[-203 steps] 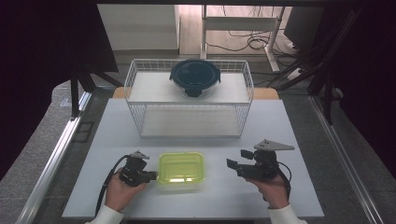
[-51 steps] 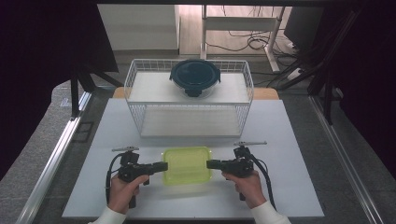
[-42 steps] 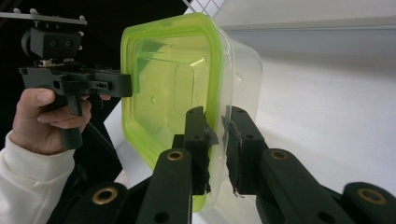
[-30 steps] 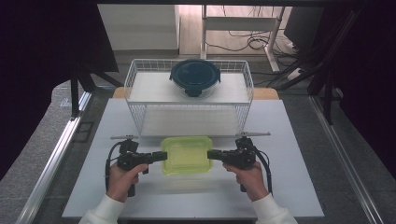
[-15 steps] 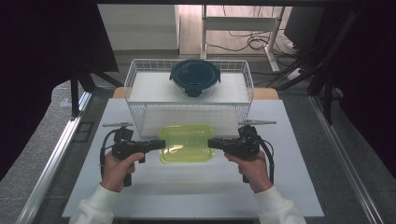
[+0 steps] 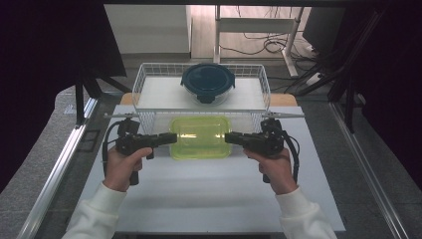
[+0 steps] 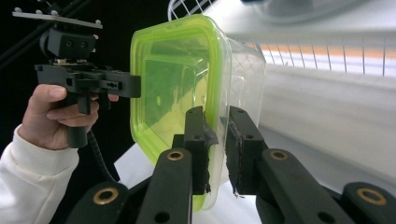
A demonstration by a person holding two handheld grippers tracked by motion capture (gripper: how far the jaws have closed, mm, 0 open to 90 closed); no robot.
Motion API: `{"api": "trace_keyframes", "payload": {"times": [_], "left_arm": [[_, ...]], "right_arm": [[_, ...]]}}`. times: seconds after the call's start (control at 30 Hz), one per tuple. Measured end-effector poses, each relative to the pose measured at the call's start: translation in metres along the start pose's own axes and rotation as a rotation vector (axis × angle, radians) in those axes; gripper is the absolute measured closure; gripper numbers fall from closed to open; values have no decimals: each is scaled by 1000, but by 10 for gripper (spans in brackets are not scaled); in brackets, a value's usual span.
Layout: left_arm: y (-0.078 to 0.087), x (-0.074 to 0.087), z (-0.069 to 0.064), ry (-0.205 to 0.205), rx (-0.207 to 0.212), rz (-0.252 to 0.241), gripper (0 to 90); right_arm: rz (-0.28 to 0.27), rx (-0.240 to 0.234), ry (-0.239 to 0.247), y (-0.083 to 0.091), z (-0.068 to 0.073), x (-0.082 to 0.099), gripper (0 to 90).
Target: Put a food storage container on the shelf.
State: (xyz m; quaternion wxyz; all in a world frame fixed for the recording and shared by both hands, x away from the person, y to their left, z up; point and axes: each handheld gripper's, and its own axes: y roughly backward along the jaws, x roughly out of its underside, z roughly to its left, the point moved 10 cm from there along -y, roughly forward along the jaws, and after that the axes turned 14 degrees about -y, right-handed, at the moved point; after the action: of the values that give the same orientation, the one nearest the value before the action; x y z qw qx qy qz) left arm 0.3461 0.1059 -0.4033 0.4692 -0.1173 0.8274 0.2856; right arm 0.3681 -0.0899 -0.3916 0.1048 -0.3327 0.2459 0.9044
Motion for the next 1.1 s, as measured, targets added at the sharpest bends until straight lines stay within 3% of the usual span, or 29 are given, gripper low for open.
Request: {"api": "trace_keyframes", "payload": {"times": [0.77,1.1], "left_arm": [[12,-68,-2,-61,-22,-43,790],[13,-94,1,-80,-39,-50,790]], "right_arm": [[-56,-28,29,10,26,-60,788],[-69,-33,31,11,30,-82,789]]}}
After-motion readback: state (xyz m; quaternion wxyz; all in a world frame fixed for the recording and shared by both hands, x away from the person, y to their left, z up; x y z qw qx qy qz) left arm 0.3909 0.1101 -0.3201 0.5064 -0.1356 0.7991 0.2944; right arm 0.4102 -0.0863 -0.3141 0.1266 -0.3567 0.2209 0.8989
